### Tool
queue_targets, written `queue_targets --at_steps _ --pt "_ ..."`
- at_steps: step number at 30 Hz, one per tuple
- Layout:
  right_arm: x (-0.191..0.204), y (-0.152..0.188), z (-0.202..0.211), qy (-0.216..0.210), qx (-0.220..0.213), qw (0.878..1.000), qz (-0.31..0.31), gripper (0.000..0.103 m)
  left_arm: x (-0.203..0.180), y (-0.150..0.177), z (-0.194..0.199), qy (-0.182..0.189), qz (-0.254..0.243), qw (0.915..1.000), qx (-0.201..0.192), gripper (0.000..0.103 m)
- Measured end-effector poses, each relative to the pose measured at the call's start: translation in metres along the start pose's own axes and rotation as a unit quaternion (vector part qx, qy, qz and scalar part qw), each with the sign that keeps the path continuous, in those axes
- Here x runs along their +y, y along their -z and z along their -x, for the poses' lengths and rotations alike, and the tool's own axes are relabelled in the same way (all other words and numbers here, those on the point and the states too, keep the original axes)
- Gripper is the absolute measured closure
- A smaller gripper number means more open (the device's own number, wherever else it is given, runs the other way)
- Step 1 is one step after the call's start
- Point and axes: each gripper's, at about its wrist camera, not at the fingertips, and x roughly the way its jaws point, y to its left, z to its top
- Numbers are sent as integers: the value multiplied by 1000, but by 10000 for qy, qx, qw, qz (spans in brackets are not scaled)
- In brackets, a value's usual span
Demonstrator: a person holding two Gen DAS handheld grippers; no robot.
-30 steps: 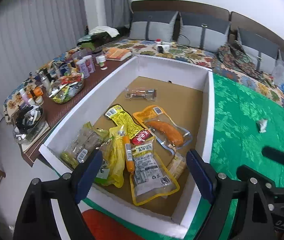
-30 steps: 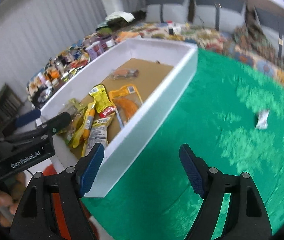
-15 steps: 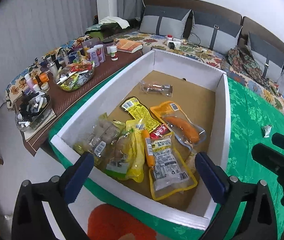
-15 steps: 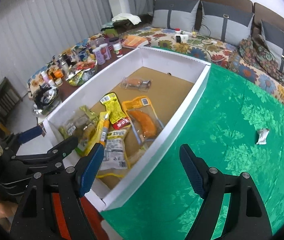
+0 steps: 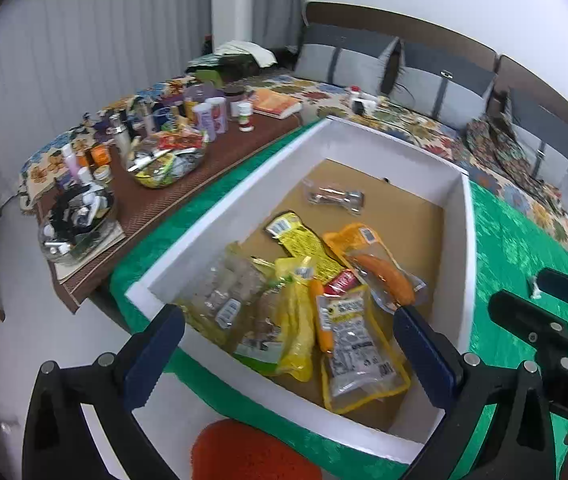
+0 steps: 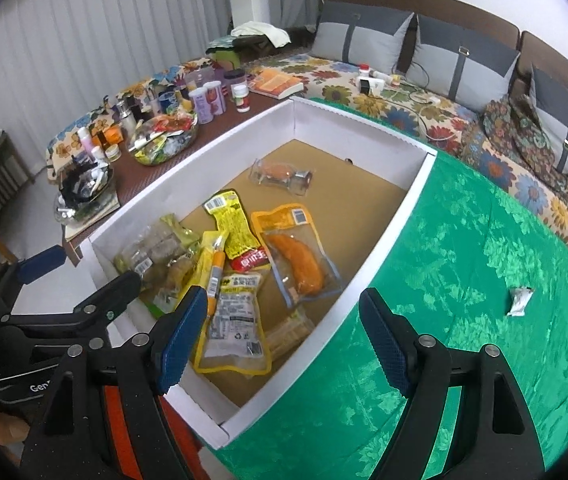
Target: Organize snacks
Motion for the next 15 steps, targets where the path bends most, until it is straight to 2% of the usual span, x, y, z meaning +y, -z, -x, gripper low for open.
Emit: queue_targets --at_steps 6,15 --pt "4 -5 -3 23 15 10000 21 22 9 -2 1 -275 141 9995 -115 0" --pt "13 -7 -3 38 19 9999 113 22 19 -6 10 -272 331 9989 -204 0"
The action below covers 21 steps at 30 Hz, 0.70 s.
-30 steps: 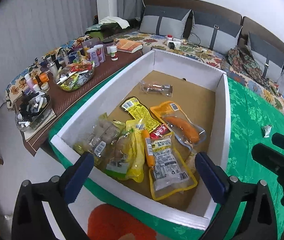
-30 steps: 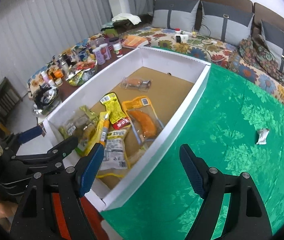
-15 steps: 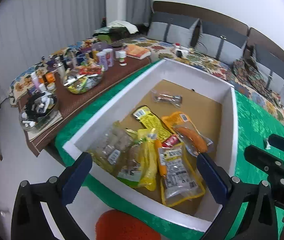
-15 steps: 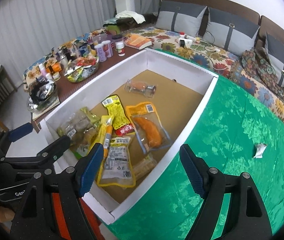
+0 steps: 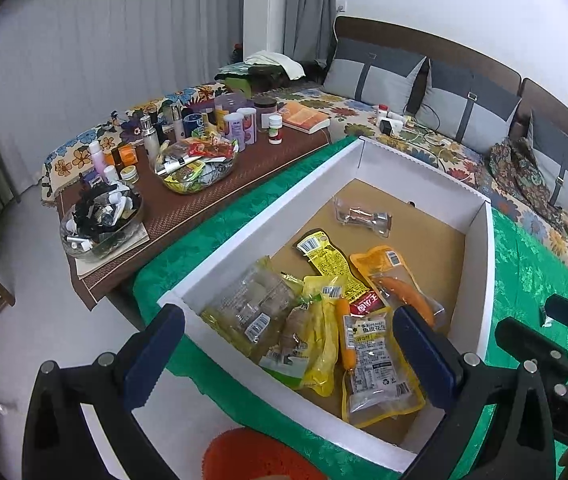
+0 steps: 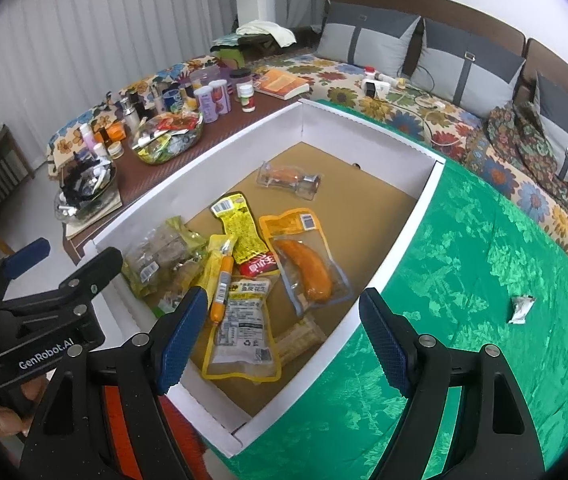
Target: Organize snacks
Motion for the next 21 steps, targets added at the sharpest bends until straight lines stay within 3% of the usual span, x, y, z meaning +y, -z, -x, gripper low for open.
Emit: queue_targets --at_steps 7,21 --pt "5 -3 4 63 -20 9999 75 22 -7 -2 6 -382 -287 9989 -38 0" --pt "12 -8 9 128 -66 9996 224 22 -5 -4 6 -528 -405 9978 -22 0"
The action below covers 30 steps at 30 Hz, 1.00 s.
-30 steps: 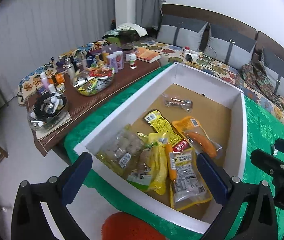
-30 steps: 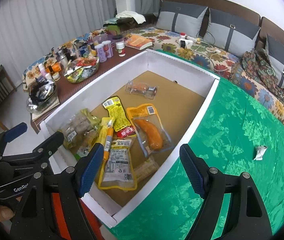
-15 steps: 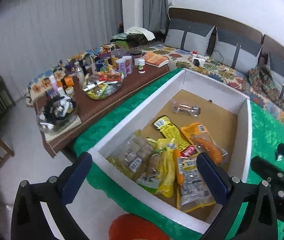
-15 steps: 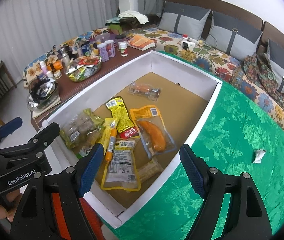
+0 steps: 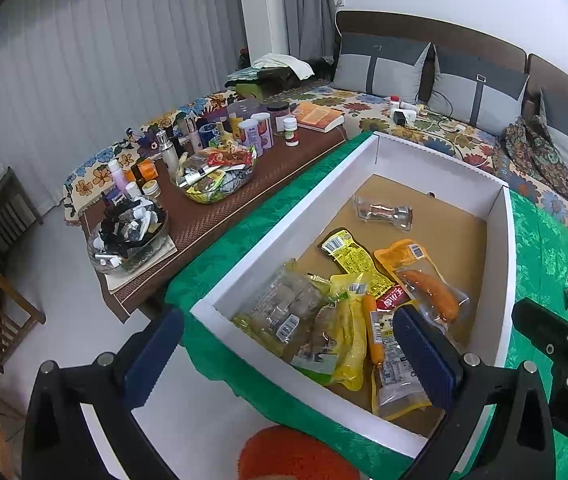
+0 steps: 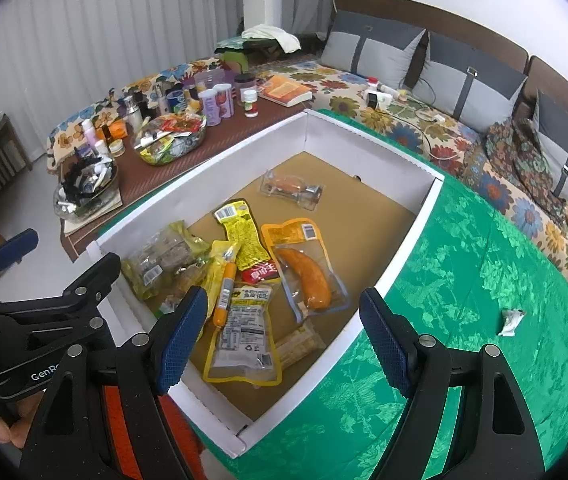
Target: Organize snacks
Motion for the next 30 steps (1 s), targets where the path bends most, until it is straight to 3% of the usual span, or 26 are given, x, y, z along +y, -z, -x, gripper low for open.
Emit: queue_targets --at_steps 30 --pt "7 0 7 -77 121 9999 28 22 16 -8 -1 -25 132 9996 237 0"
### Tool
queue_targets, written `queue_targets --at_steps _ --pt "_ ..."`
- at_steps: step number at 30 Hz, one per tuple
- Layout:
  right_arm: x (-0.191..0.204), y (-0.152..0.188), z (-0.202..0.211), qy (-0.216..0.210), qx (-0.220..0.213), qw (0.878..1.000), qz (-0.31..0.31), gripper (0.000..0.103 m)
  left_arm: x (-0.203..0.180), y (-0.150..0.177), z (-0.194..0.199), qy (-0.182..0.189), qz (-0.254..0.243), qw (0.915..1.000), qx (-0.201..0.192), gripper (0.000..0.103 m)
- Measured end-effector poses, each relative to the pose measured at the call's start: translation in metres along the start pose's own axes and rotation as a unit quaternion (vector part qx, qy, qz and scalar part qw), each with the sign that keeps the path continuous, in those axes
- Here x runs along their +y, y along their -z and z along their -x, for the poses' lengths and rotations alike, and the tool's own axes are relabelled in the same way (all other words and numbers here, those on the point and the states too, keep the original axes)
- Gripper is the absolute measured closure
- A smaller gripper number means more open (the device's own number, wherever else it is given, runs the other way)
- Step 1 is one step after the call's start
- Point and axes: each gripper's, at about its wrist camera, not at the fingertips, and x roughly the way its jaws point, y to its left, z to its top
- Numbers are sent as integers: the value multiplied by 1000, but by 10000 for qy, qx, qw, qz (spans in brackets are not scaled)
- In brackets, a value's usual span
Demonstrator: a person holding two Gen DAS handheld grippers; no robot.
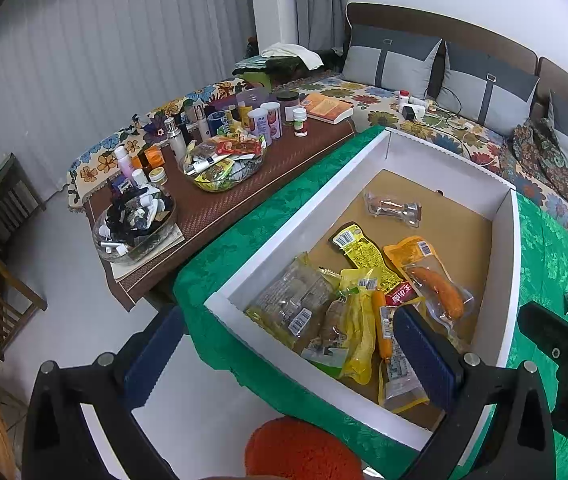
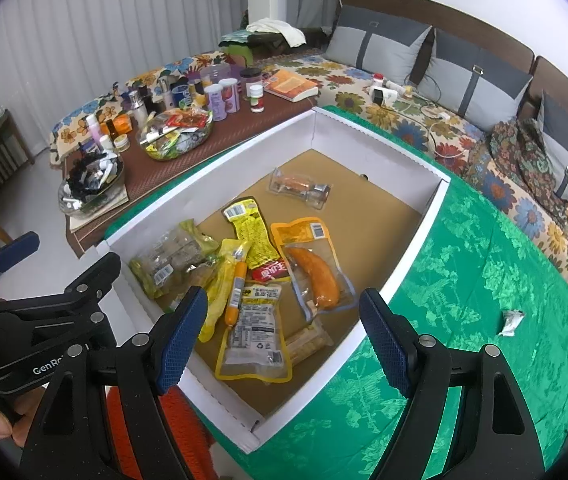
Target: Organize snacks
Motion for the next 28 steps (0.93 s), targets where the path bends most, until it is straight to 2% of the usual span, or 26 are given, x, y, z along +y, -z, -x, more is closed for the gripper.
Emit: queue_targets --at_steps 22,28 --pt "0 -1 0 17 8 10000 6 22 1 0 -1 -21 9 10000 1 0" --pt "-5 2 0 31 47 10000 -13 22 0 2 -4 -141 28 9999 10 0"
